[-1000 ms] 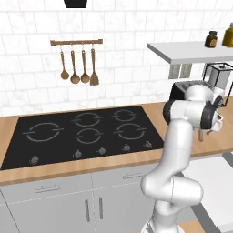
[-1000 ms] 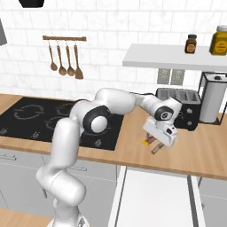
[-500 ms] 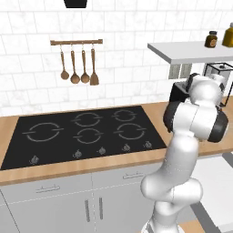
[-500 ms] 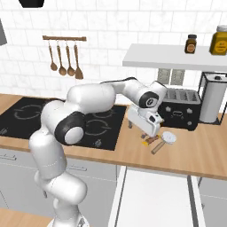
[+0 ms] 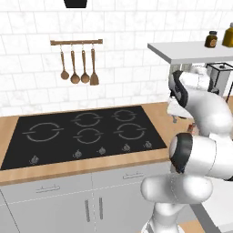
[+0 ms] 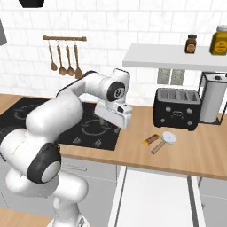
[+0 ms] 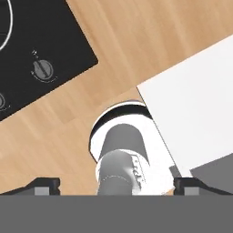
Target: Pick the pizza cutter from the drawer and place it on the counter.
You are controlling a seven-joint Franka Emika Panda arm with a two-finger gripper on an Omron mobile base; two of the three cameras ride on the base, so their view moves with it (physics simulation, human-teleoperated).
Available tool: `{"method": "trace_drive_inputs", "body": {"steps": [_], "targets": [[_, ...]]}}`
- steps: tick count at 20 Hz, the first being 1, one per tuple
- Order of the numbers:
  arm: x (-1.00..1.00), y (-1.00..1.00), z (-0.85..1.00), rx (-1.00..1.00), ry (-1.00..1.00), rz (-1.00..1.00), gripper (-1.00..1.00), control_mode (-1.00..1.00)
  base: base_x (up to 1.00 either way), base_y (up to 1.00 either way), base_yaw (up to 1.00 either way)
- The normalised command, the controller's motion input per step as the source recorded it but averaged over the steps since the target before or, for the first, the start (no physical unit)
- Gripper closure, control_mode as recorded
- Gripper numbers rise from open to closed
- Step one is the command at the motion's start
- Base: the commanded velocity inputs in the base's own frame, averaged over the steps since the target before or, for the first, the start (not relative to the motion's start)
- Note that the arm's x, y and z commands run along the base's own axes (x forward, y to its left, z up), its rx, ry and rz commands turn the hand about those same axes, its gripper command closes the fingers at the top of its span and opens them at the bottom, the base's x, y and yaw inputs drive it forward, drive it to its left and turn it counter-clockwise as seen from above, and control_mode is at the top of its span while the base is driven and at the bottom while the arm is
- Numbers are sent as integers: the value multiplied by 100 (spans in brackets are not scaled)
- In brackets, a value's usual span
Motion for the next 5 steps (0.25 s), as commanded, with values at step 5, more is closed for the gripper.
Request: {"method": "trace_drive_inputs", "body": {"steps": [5], "targets": [[-99,100,70,-14,-1,4,-100,-100,0,0,0]]}}
